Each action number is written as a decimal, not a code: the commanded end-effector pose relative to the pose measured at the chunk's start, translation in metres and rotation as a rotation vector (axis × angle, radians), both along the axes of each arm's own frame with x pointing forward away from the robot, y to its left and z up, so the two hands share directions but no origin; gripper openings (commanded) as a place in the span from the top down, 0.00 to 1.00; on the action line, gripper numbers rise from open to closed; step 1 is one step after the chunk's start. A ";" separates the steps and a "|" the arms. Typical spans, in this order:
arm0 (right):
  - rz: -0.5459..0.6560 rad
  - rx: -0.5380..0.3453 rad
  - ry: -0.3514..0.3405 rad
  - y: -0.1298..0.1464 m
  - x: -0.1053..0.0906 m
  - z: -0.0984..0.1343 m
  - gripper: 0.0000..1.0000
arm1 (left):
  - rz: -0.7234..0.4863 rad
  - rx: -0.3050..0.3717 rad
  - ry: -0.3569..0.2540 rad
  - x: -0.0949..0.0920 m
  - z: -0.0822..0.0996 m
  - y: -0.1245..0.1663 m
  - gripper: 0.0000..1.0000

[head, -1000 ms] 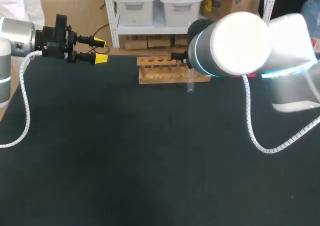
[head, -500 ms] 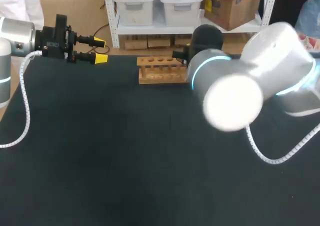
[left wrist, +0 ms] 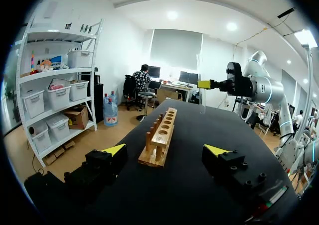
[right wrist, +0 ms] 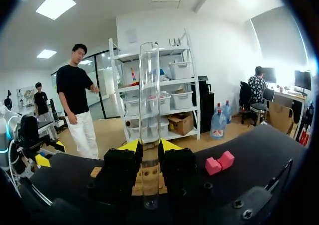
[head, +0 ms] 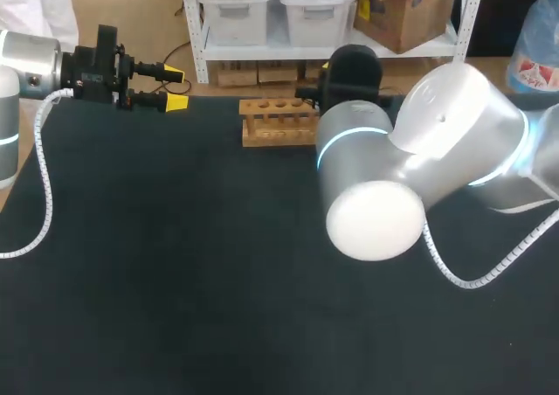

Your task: Grasp the test tube, adjust it, and insert it.

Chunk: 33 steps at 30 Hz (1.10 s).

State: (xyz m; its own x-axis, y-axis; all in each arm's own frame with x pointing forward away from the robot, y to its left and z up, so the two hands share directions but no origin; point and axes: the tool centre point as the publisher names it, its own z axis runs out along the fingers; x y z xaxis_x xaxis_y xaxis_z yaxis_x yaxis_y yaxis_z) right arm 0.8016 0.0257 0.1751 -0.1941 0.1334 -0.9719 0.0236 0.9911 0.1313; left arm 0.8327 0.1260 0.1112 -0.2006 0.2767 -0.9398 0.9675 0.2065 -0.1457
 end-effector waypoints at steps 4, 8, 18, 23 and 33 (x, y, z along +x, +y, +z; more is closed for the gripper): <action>-0.007 -0.066 -0.030 -0.005 0.023 -0.003 1.00 | 0.000 -0.002 -0.003 0.000 -0.001 0.000 0.00; -0.024 -0.070 -0.066 -0.005 0.032 -0.007 1.00 | 0.000 -0.002 -0.003 0.000 -0.001 0.000 0.00; -0.038 -0.036 -0.112 -0.006 0.051 -0.013 1.00 | 0.000 -0.002 -0.003 0.000 -0.001 0.000 0.00; -0.036 -0.031 -0.122 -0.011 0.059 -0.012 1.00 | 0.000 -0.002 -0.003 0.000 -0.001 0.000 0.00; -0.021 -0.035 -0.138 -0.012 0.071 -0.015 1.00 | 0.000 -0.002 -0.003 0.000 -0.001 0.000 0.00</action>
State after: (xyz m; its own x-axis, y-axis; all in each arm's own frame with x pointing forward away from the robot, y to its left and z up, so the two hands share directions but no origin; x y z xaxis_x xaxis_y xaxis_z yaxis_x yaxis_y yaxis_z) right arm 0.8668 0.0140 0.1624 -0.0596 0.0995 -0.9932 0.0390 0.9945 0.0973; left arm 0.8327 0.1260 0.1112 -0.2006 0.2766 -0.9398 0.9675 0.2065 -0.1457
